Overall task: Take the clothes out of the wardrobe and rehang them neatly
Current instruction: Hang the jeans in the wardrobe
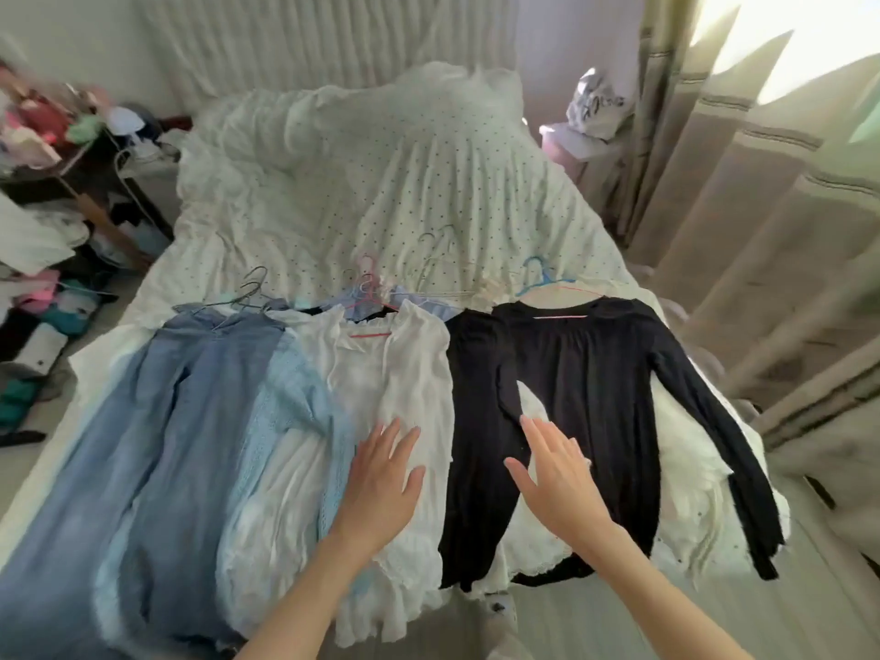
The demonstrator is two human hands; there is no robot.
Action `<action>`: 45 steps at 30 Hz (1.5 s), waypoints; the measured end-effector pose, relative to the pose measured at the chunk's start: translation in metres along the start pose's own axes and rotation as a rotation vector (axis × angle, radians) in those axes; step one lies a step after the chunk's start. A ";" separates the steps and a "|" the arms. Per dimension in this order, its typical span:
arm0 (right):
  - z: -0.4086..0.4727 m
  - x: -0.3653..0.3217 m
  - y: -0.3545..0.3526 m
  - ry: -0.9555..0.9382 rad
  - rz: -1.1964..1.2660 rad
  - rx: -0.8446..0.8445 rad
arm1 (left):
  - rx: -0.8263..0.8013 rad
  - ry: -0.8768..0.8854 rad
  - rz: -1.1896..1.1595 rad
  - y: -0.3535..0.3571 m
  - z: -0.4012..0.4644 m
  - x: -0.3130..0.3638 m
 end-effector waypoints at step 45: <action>0.591 -0.384 0.306 0.119 -0.177 -0.476 | -0.318 -0.365 -0.204 0.054 0.145 -0.535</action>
Point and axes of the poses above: each hand's wrist, its own z-axis towards the middle knuckle, its own y-axis out of the palm, x = y × z, the point moved 2 cm from there along z, towards the middle knuckle, and after that the axes turned 5 degrees about -x, right-handed, at the moved point
